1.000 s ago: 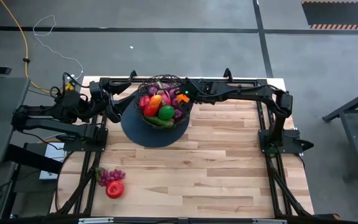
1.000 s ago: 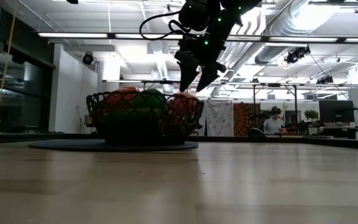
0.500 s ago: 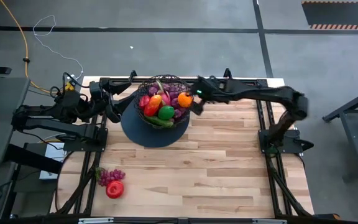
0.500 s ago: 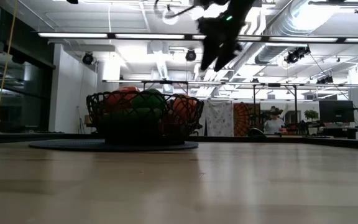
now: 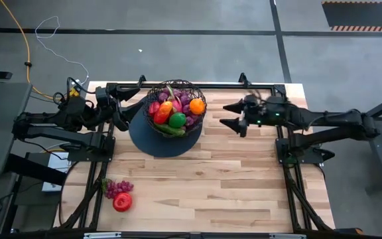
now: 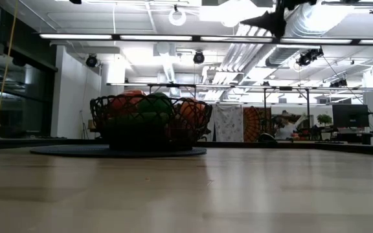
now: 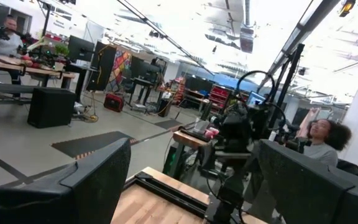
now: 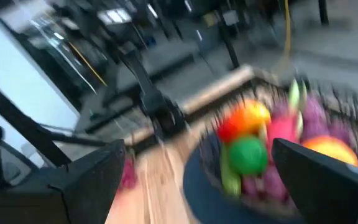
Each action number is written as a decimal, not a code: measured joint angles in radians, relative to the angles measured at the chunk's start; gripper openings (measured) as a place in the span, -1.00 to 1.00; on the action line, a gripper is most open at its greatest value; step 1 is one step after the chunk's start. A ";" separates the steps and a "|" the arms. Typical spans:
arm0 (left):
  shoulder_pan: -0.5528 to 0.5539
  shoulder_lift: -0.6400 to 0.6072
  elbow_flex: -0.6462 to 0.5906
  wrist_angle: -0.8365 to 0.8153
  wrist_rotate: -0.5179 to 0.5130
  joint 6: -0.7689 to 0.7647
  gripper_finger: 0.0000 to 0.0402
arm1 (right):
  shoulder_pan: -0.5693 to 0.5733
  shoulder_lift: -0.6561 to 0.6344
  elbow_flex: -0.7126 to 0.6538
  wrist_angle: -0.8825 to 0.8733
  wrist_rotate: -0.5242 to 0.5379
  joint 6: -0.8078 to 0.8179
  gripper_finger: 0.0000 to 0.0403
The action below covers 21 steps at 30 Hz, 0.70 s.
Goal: Build produce basket
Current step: Put the red apple into the black basket
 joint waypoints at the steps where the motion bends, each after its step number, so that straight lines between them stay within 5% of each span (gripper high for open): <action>1: 0.000 0.000 0.000 0.000 0.003 0.000 0.69 | 0.003 -0.014 -0.018 0.051 0.000 -0.031 0.95; 21: 0.000 0.000 0.000 -0.003 0.059 0.035 0.69 | 0.012 -0.037 -0.035 0.115 -0.010 -0.234 0.94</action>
